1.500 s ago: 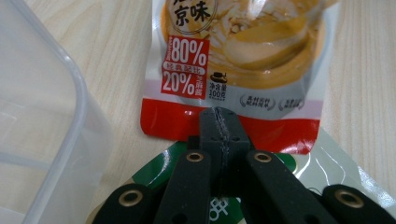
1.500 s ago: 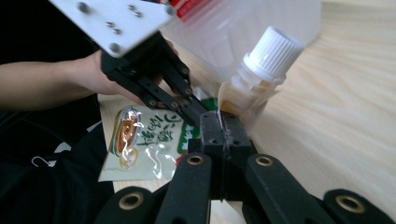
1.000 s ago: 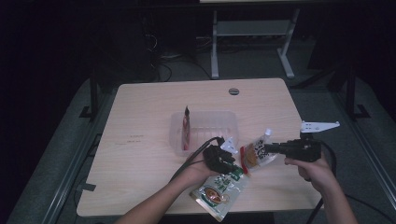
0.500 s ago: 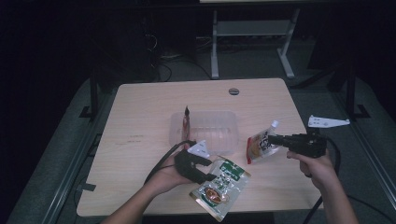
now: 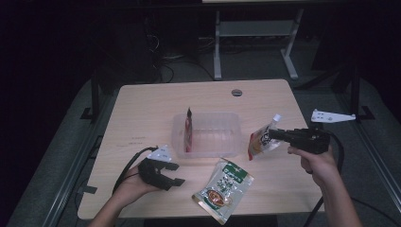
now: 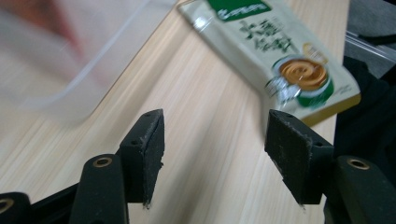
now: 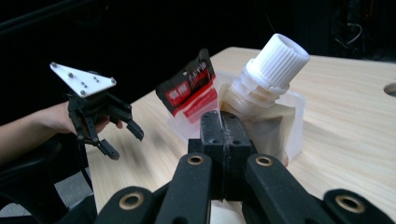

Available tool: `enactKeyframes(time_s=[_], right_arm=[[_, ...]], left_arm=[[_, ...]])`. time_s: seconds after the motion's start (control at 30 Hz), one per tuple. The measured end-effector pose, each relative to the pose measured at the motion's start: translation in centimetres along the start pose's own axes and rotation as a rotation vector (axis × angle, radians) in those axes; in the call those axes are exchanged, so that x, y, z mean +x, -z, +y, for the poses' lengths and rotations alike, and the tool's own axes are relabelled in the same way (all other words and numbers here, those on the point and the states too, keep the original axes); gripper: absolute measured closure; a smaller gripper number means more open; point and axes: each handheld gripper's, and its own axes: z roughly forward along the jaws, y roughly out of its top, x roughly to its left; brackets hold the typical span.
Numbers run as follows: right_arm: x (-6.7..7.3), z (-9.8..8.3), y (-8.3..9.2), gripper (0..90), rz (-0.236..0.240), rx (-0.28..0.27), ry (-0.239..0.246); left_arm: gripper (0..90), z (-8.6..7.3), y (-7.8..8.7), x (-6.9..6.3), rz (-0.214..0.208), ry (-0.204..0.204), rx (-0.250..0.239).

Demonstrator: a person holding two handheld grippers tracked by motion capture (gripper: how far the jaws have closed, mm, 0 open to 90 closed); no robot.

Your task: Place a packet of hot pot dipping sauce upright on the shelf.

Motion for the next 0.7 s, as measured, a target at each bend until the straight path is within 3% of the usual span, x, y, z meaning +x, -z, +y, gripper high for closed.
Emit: enactKeyframes(time_s=[0.37,0.7], right_arm=[[0.7,2.4,-0.3,90.0,0.017,-0.057,0.021],[0.6,4.6,-1.7,90.0,0.044,-0.080,0.043]], left_arm=[[36.6,-3.9,2.9,1.2,0.058,0.096,-0.022],[35.1,-5.1,3.5,1.5,0.086,0.137,-0.030]])
